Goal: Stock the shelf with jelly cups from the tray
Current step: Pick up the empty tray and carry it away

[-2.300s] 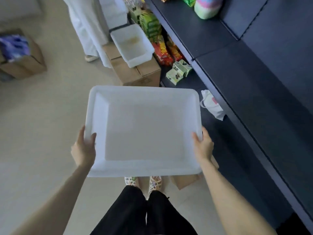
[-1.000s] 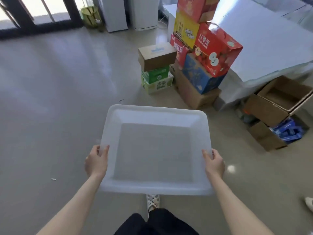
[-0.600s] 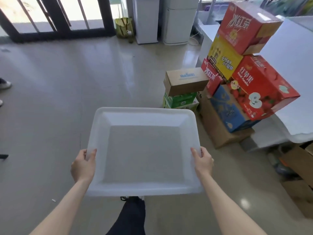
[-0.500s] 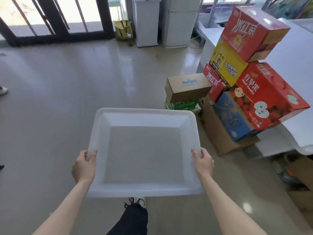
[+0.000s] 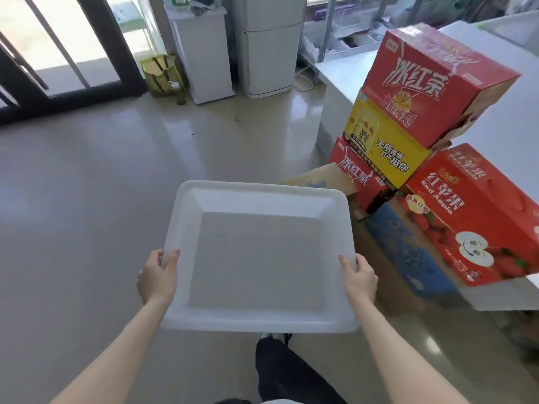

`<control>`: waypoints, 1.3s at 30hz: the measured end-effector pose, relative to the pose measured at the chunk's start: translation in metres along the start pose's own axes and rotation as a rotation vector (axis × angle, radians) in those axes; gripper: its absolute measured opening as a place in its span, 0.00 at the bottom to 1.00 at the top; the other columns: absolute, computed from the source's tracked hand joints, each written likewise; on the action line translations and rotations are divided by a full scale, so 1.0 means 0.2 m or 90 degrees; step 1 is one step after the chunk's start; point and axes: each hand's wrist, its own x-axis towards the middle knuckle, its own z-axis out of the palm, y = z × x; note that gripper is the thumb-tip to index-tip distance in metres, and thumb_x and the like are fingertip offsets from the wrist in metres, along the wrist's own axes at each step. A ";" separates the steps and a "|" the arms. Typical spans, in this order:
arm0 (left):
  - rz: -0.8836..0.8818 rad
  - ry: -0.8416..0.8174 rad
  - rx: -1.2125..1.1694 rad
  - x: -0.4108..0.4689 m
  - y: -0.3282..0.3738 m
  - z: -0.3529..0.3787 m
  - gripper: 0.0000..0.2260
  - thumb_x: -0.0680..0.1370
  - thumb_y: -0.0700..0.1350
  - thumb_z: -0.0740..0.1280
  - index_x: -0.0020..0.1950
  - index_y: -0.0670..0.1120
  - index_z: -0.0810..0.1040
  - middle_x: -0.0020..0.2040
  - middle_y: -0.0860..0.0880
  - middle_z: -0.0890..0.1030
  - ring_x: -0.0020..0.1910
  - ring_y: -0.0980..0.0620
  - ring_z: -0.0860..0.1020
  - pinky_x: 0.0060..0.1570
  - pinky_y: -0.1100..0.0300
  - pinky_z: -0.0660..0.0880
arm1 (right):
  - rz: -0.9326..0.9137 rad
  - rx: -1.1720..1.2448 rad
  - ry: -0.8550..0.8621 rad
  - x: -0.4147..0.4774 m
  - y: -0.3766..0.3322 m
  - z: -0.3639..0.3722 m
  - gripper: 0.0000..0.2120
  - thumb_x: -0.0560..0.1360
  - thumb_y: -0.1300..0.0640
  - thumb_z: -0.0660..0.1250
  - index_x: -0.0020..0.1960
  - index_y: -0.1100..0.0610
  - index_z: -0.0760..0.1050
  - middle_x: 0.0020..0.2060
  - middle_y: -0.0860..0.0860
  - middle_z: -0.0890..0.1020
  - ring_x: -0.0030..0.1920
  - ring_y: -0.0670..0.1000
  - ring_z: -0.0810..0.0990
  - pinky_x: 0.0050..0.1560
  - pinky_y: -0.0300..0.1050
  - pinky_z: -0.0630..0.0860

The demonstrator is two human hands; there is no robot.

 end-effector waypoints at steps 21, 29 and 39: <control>0.245 -0.383 0.185 1.61 1.52 1.34 0.16 0.78 0.54 0.64 0.56 0.42 0.75 0.49 0.43 0.81 0.50 0.41 0.77 0.49 0.51 0.69 | 0.291 0.159 0.280 1.14 -0.61 0.43 0.06 0.79 0.55 0.62 0.45 0.55 0.74 0.37 0.51 0.77 0.39 0.53 0.74 0.37 0.45 0.65; 0.309 -0.534 0.242 1.78 1.85 1.90 0.16 0.78 0.51 0.65 0.58 0.41 0.75 0.50 0.42 0.81 0.51 0.41 0.78 0.51 0.50 0.72 | 0.409 0.292 0.396 1.35 -0.61 0.57 0.13 0.79 0.61 0.62 0.36 0.56 0.67 0.30 0.51 0.69 0.29 0.48 0.66 0.23 0.29 0.61; 0.254 -0.595 0.226 1.75 1.87 2.42 0.13 0.79 0.48 0.64 0.59 0.42 0.75 0.46 0.46 0.79 0.49 0.43 0.79 0.50 0.51 0.74 | 0.463 0.301 0.466 1.65 -0.35 0.66 0.04 0.79 0.61 0.63 0.46 0.60 0.72 0.34 0.50 0.74 0.31 0.41 0.73 0.27 0.28 0.67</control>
